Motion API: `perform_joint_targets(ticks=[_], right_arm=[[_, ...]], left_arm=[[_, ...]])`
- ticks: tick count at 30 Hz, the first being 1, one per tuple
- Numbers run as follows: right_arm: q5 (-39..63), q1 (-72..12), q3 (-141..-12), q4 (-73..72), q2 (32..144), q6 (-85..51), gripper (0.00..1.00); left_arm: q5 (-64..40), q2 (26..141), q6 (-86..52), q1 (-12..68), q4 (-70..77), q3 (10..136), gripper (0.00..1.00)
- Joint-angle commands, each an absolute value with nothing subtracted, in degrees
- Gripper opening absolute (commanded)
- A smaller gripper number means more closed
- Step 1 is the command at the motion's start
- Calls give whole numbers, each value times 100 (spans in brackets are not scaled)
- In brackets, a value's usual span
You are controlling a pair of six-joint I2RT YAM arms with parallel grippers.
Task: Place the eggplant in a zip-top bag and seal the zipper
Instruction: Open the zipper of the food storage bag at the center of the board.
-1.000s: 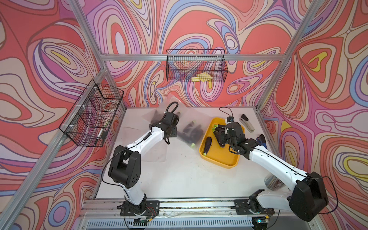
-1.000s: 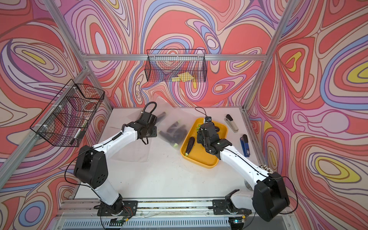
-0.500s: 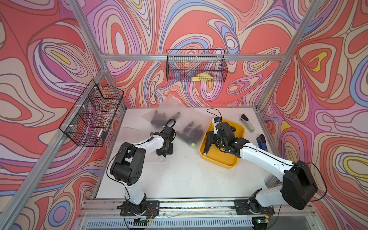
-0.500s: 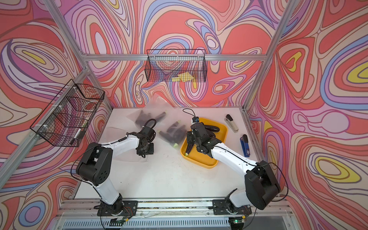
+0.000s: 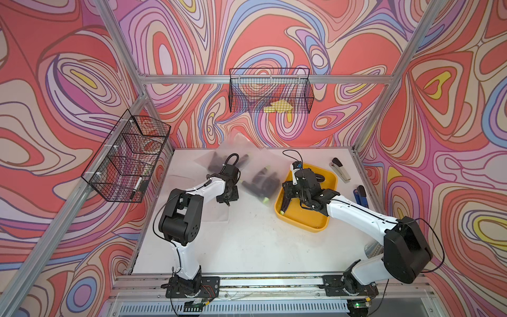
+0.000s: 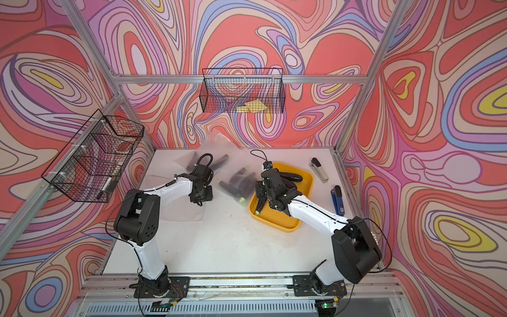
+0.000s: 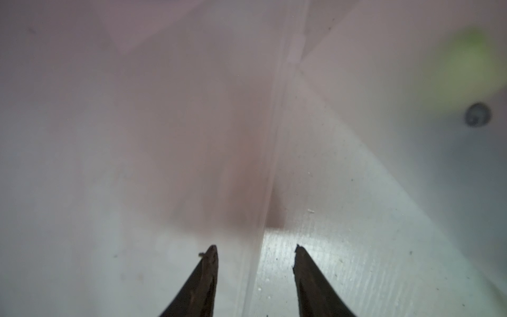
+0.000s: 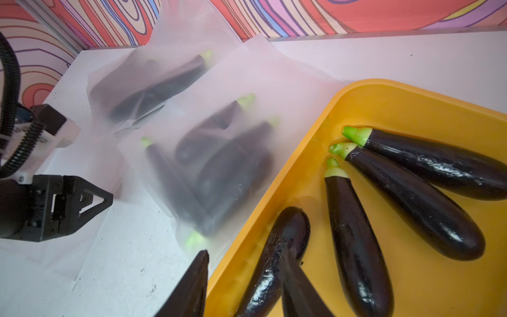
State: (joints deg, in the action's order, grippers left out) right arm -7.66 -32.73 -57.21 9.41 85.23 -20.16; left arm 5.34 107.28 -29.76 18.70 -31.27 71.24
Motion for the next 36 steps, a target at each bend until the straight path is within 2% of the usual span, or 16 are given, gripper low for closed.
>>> perform_joint_targets(ticks=[1, 13, 17, 25, 36], right_arm=[[-740, -3305, -5767, 839, 8541, -2056, 44], [-840, -3305, -5660, 889, 8402, -2057, 44], [-844, -3305, -5651, 883, 8416, -2064, 44], [-813, -3305, -5632, 933, 8372, -2050, 44], [-119, -3396, -5832, 929, 8341, -1750, 43]], left_arm=[[594, 10880, -2950, 1781, -3265, 7256, 45], [471, 11048, -2786, 1682, -3287, 7146, 25], [375, 11012, -2770, 1673, -3218, 7115, 15], [255, 10941, -2812, 1633, -3190, 7068, 1], [-342, 9519, -3321, 1660, -3376, 6017, 0]])
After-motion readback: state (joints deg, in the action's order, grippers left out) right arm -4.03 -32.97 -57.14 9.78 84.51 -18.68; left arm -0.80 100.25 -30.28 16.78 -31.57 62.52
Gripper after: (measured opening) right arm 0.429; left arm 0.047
